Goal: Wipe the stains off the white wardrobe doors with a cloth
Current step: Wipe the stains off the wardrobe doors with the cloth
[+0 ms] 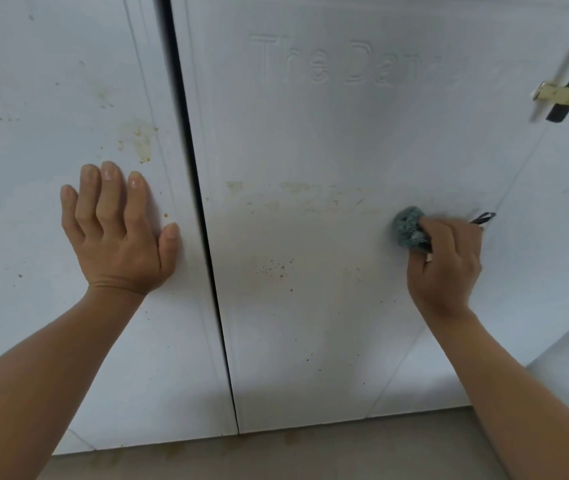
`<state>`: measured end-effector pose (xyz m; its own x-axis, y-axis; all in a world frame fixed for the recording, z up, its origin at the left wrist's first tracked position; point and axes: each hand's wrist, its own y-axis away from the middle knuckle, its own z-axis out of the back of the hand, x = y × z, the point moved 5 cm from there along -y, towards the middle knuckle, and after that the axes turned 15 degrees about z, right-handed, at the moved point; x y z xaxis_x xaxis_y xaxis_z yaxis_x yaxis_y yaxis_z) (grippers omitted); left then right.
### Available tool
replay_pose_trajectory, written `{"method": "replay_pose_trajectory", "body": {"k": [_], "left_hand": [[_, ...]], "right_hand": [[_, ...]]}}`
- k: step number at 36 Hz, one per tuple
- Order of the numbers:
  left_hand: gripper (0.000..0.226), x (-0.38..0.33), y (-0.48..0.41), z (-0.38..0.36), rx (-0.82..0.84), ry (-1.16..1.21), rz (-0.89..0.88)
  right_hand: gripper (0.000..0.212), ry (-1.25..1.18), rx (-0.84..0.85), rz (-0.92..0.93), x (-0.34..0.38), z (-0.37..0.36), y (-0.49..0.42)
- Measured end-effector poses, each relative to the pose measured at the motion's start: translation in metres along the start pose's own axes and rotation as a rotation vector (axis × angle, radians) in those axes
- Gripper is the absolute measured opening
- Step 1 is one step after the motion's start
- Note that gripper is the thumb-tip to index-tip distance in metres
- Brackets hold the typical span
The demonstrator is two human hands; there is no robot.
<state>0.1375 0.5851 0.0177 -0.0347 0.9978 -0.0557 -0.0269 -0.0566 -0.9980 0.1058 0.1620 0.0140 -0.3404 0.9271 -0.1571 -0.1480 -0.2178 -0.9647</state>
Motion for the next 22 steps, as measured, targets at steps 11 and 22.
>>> {"method": "replay_pose_trajectory", "body": {"k": [11, 22], "left_hand": [[0.073, 0.001, 0.000, 0.001, 0.005, 0.016, -0.016], [0.073, 0.003, 0.001, -0.001, 0.033, 0.042, -0.005]], "right_hand": [[0.038, -0.057, -0.161, -0.365, -0.046, 0.011, 0.021], [0.032, -0.138, -0.240, -0.590, -0.037, 0.000, 0.046]]}}
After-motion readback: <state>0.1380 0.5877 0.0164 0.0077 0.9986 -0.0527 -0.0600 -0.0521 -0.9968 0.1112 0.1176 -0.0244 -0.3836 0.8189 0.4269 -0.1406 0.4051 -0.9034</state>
